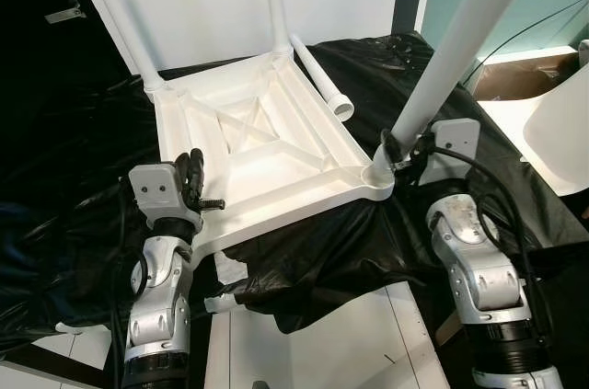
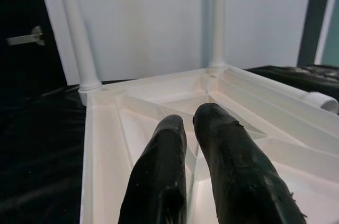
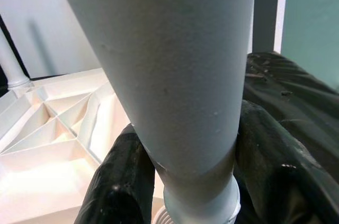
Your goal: Building children table
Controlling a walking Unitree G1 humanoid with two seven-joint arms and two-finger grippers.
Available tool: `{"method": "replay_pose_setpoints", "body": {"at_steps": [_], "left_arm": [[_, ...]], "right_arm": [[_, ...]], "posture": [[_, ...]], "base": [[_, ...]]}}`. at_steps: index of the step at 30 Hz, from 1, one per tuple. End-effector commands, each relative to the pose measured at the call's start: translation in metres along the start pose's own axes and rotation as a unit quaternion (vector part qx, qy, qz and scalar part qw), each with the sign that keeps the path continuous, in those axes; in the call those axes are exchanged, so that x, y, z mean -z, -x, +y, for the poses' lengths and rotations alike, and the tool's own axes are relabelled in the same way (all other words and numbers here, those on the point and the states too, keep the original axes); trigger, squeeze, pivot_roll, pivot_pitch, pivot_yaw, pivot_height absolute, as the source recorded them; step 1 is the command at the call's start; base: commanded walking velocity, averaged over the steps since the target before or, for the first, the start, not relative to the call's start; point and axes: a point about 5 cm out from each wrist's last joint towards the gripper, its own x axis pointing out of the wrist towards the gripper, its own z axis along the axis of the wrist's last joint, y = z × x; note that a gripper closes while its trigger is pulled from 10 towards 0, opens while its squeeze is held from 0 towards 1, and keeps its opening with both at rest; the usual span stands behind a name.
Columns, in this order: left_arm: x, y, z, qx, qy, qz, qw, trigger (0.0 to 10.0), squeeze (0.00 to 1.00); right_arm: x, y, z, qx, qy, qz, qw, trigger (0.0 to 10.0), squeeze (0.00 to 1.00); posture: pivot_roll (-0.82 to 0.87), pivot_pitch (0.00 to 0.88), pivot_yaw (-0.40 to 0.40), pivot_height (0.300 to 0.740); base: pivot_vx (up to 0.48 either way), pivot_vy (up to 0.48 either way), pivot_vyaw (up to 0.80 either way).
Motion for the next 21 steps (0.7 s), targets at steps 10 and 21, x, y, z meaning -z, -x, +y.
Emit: {"method": "replay_pose_setpoints", "body": {"at_steps": [10,21], "left_arm": [[0.0,-0.006,0.013,-0.105,-0.023,-0.03,0.994,10.0,0.0],[0.012,-0.005,-0.007,-0.015,0.008,0.006,1.0,10.0,0.0]], "right_arm": [[-0.013,-0.015,0.004,0.045,0.021,-0.089,0.995,10.0,0.0],[0.0,-0.009,0.016,0.011,0.031,-0.063,0.997,10.0,0.0]], "posture": [[-0.1,0.0,0.069,0.74],[-0.1,0.0,0.057,0.74]], "base": [[0.0,0.0,0.0],[0.0,0.0,0.0]]}}
